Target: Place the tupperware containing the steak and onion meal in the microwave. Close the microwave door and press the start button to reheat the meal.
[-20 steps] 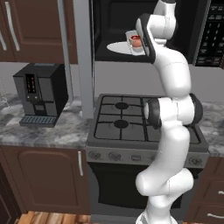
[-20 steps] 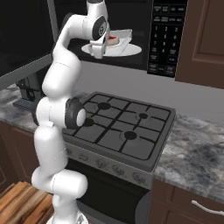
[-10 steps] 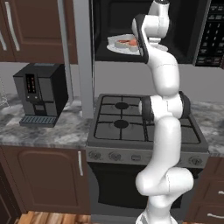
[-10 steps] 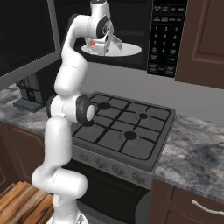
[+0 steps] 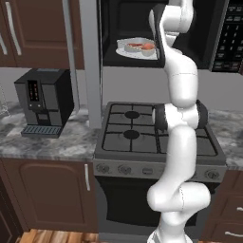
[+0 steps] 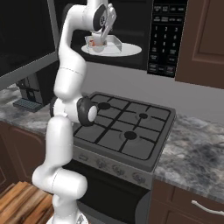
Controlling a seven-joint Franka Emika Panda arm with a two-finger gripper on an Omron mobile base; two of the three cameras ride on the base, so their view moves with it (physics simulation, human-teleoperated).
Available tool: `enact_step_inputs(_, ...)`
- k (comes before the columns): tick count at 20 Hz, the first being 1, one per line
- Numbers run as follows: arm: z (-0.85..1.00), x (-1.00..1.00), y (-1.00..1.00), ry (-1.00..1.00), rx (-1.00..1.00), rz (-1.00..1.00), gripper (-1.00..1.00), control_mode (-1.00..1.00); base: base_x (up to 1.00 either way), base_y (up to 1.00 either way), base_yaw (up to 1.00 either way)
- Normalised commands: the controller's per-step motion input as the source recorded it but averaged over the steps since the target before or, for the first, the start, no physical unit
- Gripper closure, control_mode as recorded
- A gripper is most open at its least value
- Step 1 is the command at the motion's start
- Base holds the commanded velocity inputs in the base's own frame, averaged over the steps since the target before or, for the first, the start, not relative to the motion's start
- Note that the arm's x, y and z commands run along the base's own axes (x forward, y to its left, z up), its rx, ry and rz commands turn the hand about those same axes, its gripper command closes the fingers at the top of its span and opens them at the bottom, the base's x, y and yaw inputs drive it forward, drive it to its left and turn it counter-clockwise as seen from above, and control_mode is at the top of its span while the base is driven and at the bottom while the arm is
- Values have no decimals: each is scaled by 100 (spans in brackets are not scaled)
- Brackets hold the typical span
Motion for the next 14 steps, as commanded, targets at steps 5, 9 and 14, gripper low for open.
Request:
enact_step_inputs(5, -100, -57, -5, -60, -7, -21, -100, -100, 0, 0, 0)
enact_step_inputs(9, -100, -34, -9, -52, -4, -22, -100, -100, 0, 0, 0)
enact_step_inputs(14, -100, -19, -11, -46, -3, -22, -100, -100, 0, 0, 0)
